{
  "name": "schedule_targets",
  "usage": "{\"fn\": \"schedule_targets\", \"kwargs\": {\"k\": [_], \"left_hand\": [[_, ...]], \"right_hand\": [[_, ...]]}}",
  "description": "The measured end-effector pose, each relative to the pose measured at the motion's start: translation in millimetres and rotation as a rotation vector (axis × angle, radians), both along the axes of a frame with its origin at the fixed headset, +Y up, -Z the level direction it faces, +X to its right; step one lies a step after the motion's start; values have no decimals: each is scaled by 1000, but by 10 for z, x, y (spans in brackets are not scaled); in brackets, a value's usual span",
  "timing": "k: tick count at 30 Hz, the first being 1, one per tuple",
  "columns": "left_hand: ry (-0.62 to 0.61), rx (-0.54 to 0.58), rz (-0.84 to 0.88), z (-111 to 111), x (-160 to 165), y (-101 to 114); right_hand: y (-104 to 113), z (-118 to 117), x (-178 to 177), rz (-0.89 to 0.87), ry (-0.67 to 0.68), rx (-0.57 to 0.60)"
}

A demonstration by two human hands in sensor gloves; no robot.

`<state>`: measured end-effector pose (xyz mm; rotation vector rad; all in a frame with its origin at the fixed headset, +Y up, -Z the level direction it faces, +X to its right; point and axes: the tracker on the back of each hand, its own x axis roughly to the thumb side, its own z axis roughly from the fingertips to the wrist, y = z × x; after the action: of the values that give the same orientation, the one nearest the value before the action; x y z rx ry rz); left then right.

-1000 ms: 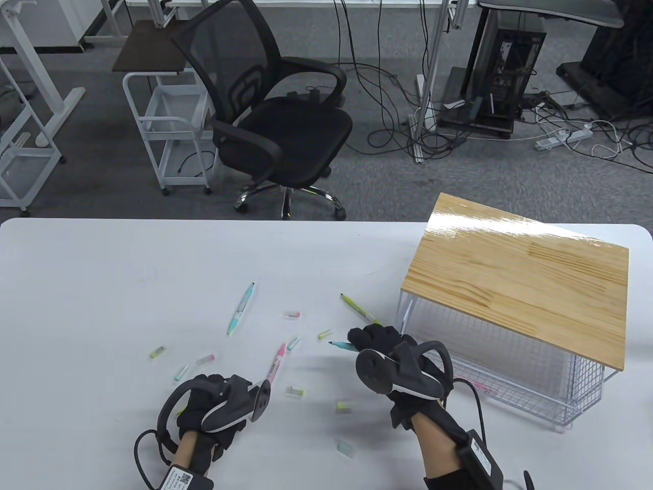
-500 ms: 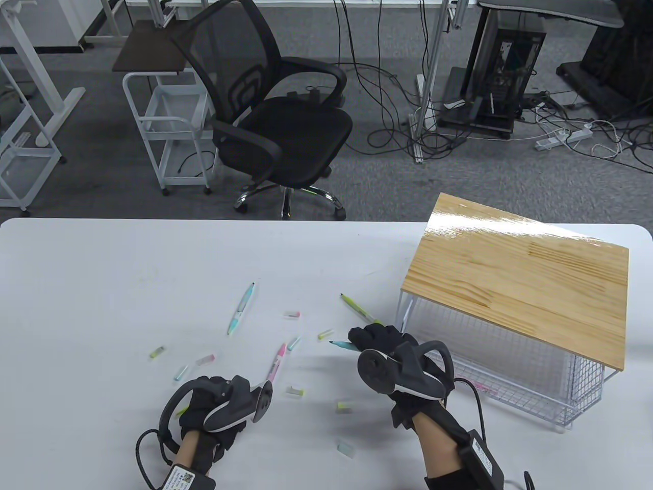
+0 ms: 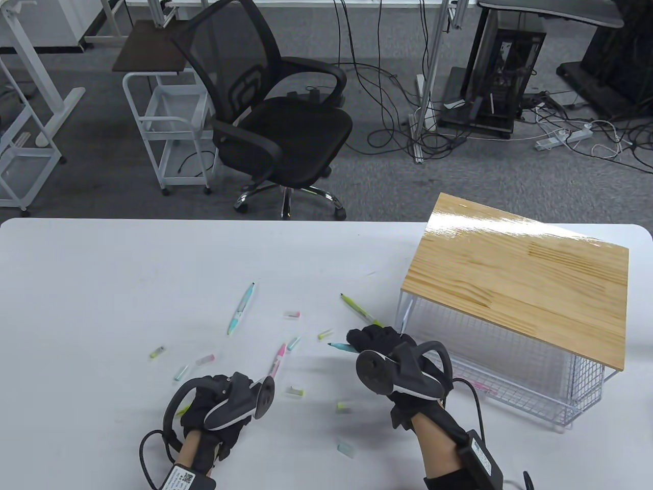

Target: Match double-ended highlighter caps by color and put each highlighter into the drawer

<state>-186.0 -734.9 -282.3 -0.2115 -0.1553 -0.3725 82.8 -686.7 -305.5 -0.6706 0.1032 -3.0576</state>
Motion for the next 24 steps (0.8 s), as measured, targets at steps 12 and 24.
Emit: {"fn": "schedule_targets", "kwargs": {"k": [12, 24], "left_hand": [[24, 281, 323, 79, -238, 414], [73, 370, 501, -26, -336, 724]], "right_hand": [[22, 26, -52, -18, 28, 12], [87, 46, -160, -41, 57, 17]]}}
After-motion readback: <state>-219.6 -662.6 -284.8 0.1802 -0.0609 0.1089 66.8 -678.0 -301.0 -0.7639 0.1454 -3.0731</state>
